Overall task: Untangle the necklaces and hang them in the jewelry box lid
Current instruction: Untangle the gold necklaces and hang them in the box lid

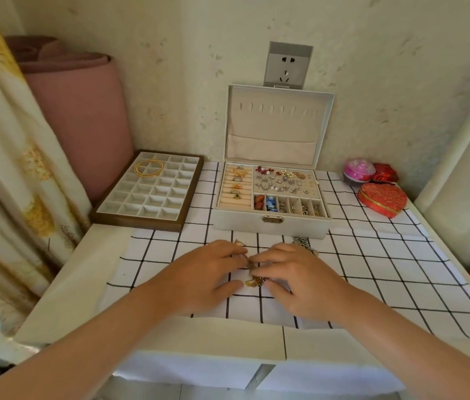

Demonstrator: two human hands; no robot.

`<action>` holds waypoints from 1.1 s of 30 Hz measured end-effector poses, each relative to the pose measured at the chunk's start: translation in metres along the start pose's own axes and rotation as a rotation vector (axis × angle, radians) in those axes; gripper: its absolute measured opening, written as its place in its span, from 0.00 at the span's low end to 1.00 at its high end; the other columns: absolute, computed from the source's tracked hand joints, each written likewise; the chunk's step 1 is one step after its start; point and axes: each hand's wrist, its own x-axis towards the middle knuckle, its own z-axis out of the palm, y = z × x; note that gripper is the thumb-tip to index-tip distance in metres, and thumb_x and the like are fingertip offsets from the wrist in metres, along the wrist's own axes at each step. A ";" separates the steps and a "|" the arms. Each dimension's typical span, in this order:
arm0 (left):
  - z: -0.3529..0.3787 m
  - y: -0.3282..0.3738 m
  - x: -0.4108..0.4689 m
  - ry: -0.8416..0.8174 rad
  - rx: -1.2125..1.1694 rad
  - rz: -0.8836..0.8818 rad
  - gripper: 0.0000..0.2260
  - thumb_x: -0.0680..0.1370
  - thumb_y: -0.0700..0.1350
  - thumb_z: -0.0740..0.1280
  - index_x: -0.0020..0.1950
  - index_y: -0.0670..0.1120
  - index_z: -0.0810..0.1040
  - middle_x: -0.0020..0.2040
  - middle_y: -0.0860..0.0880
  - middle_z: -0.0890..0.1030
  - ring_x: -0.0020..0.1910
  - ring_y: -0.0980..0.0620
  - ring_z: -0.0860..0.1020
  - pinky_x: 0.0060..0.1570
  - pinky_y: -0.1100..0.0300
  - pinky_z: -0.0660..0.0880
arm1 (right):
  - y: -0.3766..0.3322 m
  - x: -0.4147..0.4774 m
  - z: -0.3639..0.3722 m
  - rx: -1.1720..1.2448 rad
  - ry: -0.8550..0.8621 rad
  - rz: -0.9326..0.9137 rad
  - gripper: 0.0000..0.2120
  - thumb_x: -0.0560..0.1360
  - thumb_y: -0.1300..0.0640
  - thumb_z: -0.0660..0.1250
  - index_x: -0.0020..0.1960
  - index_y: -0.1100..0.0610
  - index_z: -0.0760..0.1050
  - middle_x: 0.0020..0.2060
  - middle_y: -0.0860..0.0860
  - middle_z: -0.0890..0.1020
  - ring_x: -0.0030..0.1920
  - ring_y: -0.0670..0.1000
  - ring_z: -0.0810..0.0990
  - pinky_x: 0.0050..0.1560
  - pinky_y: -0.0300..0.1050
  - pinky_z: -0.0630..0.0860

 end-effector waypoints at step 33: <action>-0.004 0.003 -0.018 0.093 0.081 0.099 0.11 0.79 0.52 0.60 0.49 0.53 0.82 0.50 0.55 0.79 0.49 0.55 0.75 0.43 0.59 0.77 | -0.009 -0.010 -0.003 0.127 0.083 0.001 0.14 0.73 0.64 0.65 0.48 0.50 0.86 0.43 0.41 0.81 0.45 0.42 0.77 0.44 0.37 0.73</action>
